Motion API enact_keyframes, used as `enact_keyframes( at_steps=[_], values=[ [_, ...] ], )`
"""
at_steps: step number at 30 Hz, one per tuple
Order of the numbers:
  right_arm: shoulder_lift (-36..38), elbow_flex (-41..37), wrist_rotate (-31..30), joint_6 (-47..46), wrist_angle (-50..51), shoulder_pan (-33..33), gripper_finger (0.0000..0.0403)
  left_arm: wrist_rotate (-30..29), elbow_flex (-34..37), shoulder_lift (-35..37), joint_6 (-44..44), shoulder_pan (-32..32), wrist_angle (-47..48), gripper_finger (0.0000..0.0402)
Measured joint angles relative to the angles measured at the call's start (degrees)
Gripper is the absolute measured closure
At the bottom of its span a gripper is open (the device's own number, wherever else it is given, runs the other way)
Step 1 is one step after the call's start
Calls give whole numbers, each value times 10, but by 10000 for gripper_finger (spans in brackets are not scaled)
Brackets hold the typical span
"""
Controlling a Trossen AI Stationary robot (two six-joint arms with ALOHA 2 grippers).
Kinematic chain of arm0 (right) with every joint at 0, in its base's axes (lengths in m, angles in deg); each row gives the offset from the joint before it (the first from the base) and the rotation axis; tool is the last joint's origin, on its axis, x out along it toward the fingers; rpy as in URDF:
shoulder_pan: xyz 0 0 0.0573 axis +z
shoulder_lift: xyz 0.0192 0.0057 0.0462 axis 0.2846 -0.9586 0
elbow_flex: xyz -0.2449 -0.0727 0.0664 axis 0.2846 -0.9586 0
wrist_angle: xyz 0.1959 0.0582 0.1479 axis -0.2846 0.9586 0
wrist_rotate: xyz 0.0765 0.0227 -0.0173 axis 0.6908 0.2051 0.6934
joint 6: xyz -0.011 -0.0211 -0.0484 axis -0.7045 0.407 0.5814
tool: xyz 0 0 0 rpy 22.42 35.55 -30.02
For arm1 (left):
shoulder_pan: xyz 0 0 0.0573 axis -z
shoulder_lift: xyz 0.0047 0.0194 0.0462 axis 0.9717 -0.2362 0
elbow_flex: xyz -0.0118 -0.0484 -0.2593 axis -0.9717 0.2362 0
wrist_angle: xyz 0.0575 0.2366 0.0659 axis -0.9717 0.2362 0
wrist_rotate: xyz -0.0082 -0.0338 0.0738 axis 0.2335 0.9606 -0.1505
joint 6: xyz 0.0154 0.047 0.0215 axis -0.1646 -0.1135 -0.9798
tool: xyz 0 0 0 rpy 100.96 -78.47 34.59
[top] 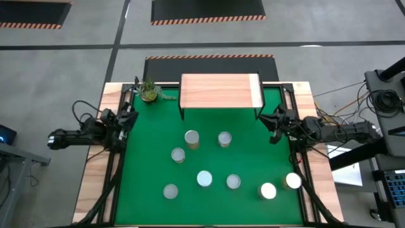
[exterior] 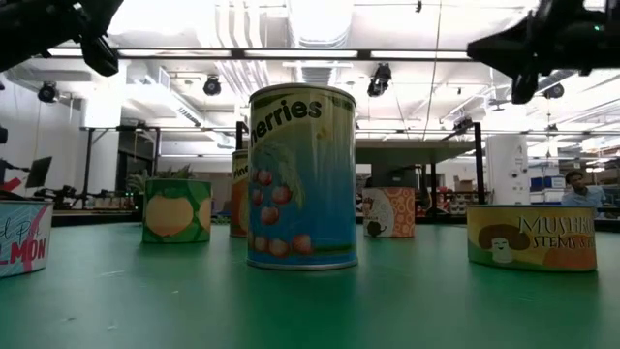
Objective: Pick and place cans onto a shelf
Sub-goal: Put the canned meatballs on the shelf
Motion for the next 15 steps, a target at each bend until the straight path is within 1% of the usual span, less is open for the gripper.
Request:
enact_keyframes(
  at_steps=[4, 8, 11, 15],
  values=[
    [-76, 51, -4, 16, 0, 0, 374, 0, 0, 0, -35, 0, -16, 402],
    [-145, 100, -4, 31, 16, 0, 375, 0, 0, 0, -37, 0, -14, 402],
    [-193, 143, -4, 43, 64, 0, 375, 0, 0, 0, -32, 0, -12, 402],
    [-252, 195, 2, 81, 158, 0, 375, 0, 0, 0, -31, 0, -12, 402]
  ],
)
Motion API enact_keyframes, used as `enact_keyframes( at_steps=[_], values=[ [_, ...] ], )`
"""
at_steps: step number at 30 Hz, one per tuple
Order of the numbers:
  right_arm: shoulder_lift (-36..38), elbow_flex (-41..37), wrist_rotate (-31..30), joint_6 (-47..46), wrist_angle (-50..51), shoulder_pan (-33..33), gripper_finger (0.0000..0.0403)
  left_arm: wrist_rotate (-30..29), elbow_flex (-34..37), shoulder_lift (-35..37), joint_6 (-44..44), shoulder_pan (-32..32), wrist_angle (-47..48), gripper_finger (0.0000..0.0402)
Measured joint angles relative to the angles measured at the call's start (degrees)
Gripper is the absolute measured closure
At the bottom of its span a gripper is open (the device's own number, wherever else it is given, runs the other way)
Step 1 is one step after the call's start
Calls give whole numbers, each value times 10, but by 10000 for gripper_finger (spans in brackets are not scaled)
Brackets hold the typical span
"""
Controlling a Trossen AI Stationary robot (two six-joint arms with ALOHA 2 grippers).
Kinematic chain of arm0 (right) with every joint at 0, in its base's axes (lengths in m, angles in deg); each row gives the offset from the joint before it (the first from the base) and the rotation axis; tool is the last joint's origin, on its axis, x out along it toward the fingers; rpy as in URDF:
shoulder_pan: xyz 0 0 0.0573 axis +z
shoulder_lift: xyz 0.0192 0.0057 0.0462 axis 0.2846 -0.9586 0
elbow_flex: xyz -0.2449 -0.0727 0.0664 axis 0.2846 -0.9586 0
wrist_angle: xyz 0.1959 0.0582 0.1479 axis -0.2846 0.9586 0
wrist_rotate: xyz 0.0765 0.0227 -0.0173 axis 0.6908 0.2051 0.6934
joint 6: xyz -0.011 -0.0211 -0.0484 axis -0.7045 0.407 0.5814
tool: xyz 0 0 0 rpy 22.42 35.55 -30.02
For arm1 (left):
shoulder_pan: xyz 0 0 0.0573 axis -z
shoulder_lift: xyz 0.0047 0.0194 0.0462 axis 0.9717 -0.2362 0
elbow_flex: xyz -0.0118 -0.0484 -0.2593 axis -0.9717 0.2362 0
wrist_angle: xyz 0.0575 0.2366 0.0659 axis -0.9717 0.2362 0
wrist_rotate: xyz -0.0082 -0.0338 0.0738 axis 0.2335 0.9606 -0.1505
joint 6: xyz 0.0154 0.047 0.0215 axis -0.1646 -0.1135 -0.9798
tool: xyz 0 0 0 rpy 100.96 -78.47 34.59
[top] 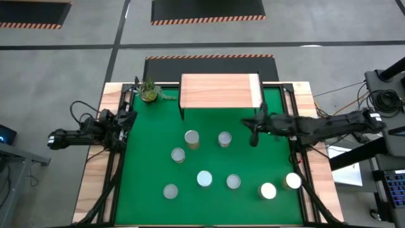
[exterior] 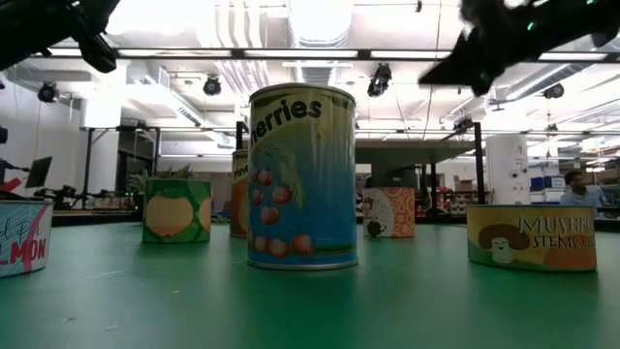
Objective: Pick and place cans onto a shelf
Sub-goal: Put the canned meatballs on the shelf
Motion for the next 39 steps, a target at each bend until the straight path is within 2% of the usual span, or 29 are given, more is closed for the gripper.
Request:
enact_keyframes(
  at_steps=[4, 8, 11, 20, 26, 31, 39],
  values=[
    [-53, 48, 30, 13, 73, 0, 375, 0, 0, 0, 0, 0, 1, 402],
    [-103, 75, 97, 13, 151, 0, 375, 0, 0, 0, 0, 0, 3, 402],
    [-128, 85, 105, 14, 188, 2, 375, 0, 0, 0, 0, 0, 3, 402],
    [-205, 82, 104, 18, 196, 1, 374, -11, 0, 0, -1, 0, 1, 402],
    [-262, 85, 99, 11, 147, 1, 366, -33, 0, 0, -6, 0, 3, 402],
    [-301, 103, 98, 7, 142, 1, 315, -56, 0, 0, -6, 0, 10, 402],
    [-345, 137, 84, -8, 146, 1, 185, -91, 0, -1, -7, 0, 20, 402]
  ],
)
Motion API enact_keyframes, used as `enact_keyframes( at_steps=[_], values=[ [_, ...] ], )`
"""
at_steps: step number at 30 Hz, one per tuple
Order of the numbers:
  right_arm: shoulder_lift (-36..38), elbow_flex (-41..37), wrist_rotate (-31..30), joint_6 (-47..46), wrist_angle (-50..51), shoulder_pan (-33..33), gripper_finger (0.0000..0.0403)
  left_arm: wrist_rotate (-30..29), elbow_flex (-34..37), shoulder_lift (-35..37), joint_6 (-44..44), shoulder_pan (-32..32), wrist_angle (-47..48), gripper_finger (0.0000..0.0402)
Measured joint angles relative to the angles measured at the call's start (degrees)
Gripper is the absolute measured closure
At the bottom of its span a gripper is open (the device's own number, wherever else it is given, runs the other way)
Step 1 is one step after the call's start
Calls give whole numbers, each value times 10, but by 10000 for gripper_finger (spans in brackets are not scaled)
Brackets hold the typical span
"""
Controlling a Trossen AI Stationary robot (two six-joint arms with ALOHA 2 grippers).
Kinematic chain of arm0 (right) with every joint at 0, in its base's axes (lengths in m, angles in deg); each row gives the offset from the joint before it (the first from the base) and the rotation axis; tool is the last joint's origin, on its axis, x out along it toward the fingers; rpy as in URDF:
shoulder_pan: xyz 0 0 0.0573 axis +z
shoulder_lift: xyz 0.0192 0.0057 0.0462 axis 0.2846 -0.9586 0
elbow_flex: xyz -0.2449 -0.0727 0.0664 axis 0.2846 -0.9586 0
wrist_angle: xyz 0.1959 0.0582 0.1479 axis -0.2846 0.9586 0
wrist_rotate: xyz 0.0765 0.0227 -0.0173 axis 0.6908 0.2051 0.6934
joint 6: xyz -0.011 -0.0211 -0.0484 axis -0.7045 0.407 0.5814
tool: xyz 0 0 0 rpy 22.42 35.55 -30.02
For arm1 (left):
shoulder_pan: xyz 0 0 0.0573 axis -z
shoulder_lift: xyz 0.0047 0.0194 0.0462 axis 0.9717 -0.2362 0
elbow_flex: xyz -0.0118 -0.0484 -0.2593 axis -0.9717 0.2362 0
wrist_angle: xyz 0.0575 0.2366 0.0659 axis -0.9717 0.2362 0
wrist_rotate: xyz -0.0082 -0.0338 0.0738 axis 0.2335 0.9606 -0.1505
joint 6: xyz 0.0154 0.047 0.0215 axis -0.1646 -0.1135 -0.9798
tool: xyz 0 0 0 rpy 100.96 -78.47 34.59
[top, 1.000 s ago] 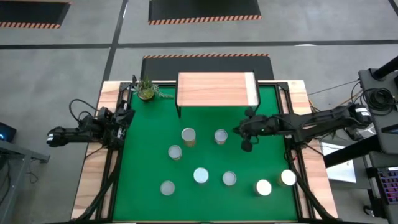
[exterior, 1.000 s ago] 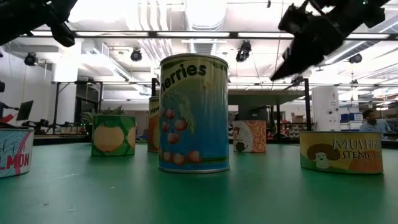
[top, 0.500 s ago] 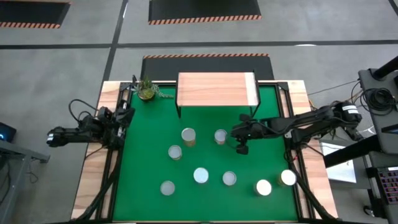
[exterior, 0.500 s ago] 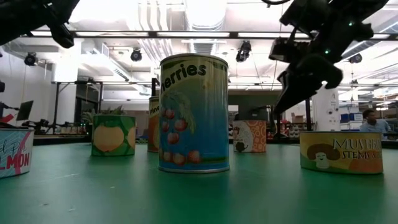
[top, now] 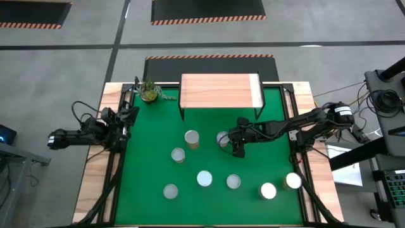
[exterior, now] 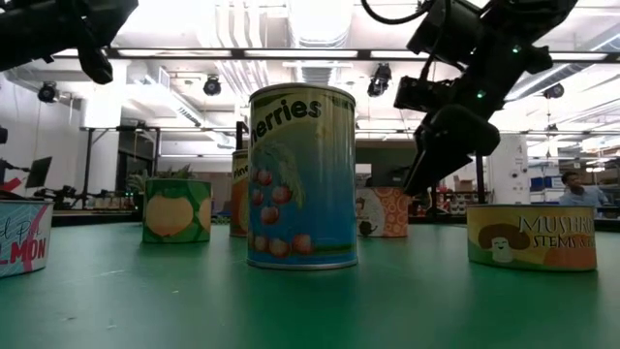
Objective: Pick and place cans onto a shelf
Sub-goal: Put the canned meatballs on the shelf
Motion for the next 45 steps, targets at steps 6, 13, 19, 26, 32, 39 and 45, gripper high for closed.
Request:
enact_keyframes(
  at_steps=[6, 13, 19, 26, 32, 39, 45],
  values=[
    [-22, 15, 0, -11, -1, 0, 100, -10, 0, -1, 0, 0, 4, 402],
    [-61, 16, 5, -10, -44, 0, 50, -10, 0, -1, 0, 0, 4, 402],
    [-73, 17, 5, 10, -80, -1, 67, -10, 0, -1, 0, 0, 4, 402],
    [-60, 32, 5, 20, -76, -1, 140, -10, 0, 0, 0, 0, 4, 402],
    [-45, 93, 62, 71, 5, -2, 163, -10, 0, 0, 0, 0, 4, 402],
    [-30, 289, 68, 206, 165, -26, 142, -10, 0, 1, 0, 0, 3, 402],
    [-45, 405, 184, 330, 183, -118, 144, -10, 0, 1, 0, 0, 3, 402]
  ],
)
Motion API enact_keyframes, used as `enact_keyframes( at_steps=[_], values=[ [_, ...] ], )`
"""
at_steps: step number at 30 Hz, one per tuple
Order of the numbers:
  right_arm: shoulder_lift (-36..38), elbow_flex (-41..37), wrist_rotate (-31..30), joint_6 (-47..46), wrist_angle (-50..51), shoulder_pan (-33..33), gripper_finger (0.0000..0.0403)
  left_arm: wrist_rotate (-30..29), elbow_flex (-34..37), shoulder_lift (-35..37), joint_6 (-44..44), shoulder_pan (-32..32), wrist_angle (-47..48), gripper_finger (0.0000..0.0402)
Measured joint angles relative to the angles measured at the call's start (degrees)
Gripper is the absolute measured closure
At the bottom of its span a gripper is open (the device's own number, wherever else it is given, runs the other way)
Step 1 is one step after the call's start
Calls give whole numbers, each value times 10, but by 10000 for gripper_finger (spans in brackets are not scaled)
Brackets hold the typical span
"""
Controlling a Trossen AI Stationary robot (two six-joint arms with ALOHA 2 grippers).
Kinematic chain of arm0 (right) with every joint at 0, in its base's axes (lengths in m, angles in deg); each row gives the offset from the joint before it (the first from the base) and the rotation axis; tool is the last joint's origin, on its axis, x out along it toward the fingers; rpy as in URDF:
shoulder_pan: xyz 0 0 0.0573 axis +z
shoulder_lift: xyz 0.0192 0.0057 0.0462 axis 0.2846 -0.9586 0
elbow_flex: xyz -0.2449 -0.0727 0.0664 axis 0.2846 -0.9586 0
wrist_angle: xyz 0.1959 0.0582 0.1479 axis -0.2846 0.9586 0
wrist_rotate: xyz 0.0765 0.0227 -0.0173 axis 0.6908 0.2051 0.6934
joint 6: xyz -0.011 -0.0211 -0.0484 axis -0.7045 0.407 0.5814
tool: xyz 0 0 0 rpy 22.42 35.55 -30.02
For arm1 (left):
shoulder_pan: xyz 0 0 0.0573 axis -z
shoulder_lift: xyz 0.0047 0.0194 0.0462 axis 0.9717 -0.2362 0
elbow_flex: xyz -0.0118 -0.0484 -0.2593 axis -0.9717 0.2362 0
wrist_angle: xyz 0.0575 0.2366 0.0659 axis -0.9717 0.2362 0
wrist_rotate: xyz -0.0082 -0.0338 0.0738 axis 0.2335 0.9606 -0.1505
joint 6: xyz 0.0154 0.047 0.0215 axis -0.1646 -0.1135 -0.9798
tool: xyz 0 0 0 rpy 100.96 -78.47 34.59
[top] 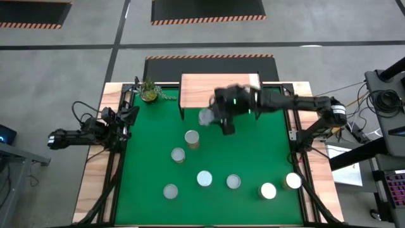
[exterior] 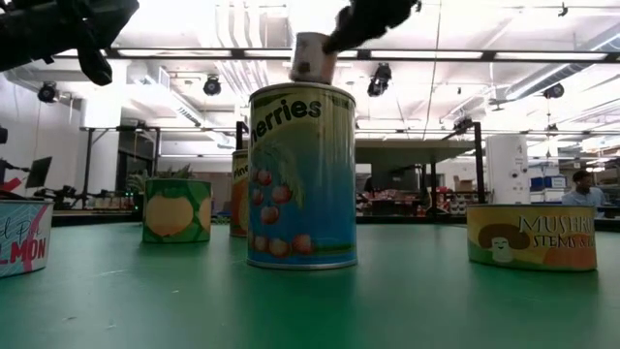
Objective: Pick and place cans onto a shelf
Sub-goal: Put the canned meatballs on the shelf
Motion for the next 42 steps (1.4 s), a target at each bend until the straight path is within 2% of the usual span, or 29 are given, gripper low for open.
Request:
enact_keyframes(
  at_steps=[5, 8, 13, 20, 27, 32, 36, 42],
  values=[
    [-40, 46, 145, 30, -6, -104, 144, 0, 0, 0, 0, 0, 0, 402],
    [-76, 65, 181, 31, -6, -155, 144, 0, 0, 0, 0, 0, -1, 402],
    [-136, 92, 185, 35, 1, -199, 144, 0, 0, 0, 0, 0, -1, 402],
    [-177, 124, 186, 50, 5, -205, 140, 0, 0, 0, 0, 0, -1, 402],
    [-202, 155, 155, 43, 17, -205, 95, 0, 0, 0, 0, 0, -1, 402],
    [-202, 157, 145, 46, 16, -205, 72, 0, 0, 0, 0, 0, -1, 402],
    [-191, 173, 139, 46, 42, -204, 76, 0, 0, 0, 0, 0, -1, 402],
    [-155, 192, 97, 41, 120, -199, 77, 0, 0, 0, 0, 0, -1, 402]
  ],
)
